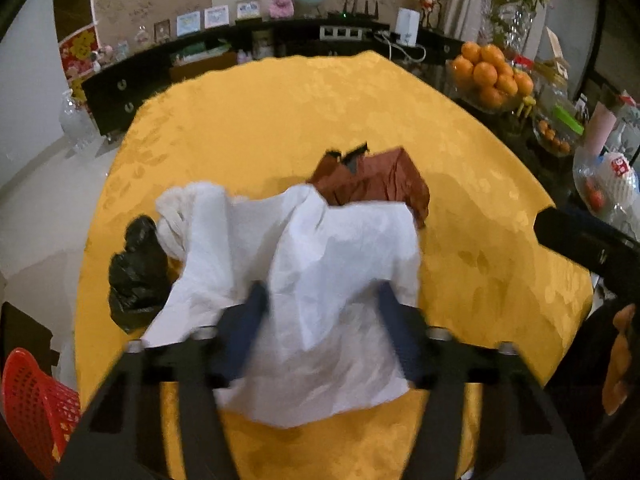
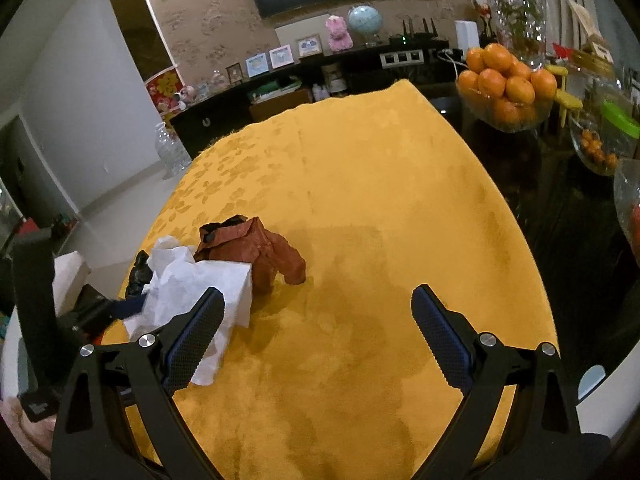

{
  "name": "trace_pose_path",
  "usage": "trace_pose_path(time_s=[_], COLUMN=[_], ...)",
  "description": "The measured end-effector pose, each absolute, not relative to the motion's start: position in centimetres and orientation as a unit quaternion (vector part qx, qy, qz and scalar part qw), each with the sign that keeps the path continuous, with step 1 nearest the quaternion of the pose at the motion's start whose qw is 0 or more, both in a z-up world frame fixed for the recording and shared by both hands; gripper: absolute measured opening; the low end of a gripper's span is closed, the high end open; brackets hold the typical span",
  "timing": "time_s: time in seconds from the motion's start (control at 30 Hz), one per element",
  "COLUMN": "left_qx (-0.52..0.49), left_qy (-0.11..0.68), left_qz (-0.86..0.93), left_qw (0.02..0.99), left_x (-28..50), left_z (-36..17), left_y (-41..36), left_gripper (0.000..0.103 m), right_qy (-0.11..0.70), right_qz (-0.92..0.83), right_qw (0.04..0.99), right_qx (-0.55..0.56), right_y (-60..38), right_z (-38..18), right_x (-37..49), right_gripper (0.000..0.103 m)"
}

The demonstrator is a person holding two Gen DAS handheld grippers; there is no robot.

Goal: Collect trash
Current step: 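Grasp the brown cloth with the right tool while the left tool holds the tissue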

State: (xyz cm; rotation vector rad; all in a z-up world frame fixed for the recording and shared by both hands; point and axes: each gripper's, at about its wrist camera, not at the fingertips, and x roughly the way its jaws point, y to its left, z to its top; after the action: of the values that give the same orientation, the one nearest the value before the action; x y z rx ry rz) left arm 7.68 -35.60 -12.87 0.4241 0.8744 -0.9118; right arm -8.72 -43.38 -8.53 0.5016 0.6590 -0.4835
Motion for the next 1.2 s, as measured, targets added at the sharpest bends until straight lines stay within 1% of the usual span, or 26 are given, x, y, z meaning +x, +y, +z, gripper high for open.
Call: trace_pose_path(time_s=[0.07, 0.17, 0.27, 0.33, 0.83, 1.2], left_qx=[0.193, 0.177, 0.165, 0.157, 0.094, 0.092], left_qy=[0.407, 0.405, 0.398, 0.395, 0.328, 0.307], left_qz=[-0.421, -0.426, -0.430, -0.432, -0.408, -0.344], left_qw=[0.787, 0.789, 0.794, 0.795, 0.847, 0.883], left_x=[7.7, 7.8, 7.8, 7.6, 8.3, 9.5], left_z=[-12.9, -12.2, -11.3, -10.7, -3.6, -3.8], left_y=[-35.3, -34.2, -33.4, -32.8, -25.9, -21.0], left_gripper=[0.028, 0.013, 0.008, 0.007, 0.007, 0.007], right_qy=[0.318, 0.319, 0.323, 0.324, 0.329, 0.340], right_qz=[-0.232, -0.232, -0.231, -0.232, -0.236, -0.228], right_qw=[0.887, 0.888, 0.888, 0.887, 0.887, 0.892], right_qx=[0.243, 0.238, 0.234, 0.233, 0.224, 0.193], right_y=[-43.3, -43.3, -43.2, -43.2, -43.0, -41.7], right_z=[-8.6, -8.6, -8.8, -8.8, -9.1, -9.5], right_x=[-8.6, -8.5, -8.3, -8.1, -7.9, -6.6], right_gripper=[0.092, 0.092, 0.092, 0.092, 0.092, 0.092])
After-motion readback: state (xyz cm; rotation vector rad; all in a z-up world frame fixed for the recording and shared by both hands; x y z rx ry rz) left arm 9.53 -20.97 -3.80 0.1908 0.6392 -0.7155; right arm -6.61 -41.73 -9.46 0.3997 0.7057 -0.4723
